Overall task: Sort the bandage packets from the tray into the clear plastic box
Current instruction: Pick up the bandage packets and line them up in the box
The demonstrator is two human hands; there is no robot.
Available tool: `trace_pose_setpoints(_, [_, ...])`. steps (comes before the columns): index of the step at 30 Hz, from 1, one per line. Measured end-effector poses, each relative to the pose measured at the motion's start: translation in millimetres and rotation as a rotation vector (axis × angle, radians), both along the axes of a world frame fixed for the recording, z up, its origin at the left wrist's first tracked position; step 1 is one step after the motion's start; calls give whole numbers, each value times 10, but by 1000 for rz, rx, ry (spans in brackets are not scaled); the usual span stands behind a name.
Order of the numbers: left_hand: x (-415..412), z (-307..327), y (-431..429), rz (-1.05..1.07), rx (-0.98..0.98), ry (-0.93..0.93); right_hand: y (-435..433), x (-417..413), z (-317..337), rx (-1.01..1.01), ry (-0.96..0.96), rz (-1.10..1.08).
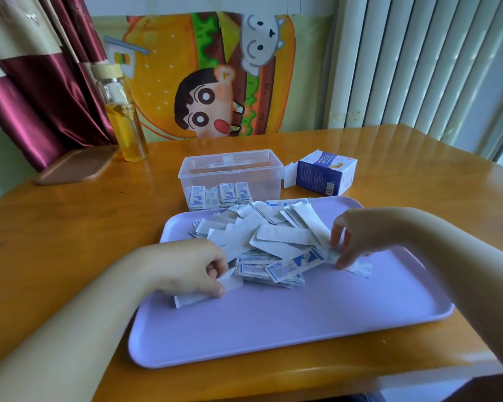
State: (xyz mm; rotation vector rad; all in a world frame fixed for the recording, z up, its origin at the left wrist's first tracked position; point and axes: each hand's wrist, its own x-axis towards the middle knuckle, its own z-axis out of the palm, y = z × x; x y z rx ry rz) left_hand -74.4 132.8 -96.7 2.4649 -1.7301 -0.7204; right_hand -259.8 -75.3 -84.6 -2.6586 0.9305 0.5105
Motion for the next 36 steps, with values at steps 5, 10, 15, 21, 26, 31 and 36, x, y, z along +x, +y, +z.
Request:
trace_pose_setpoints(5, [117,218,87,62,-147,-78,-18,-49,22,74,78,40])
trace_pose_setpoints(10, [42,118,84,-16,-353,-187,60,-121,213,43,25,57])
trace_pose_setpoints(15, [64,103,146,-2,-254,27,191,-108,409,-9,-262,49])
trace_pose_setpoints(21, [-179,231,-69,104,-624,820,683,328,426,361,-787,80])
trace_pose_setpoints(26, [-145,256,-226,414,-959,1300,697,566,348,315,-926,86])
trace_pose_setpoints(31, [194,255,-254,749,-1111,1665,513,638,-38,-59,-549,158])
trace_pose_setpoints(36, [293,156,-356,797,-1034,1720,519,665,-127,-82,-347,208])
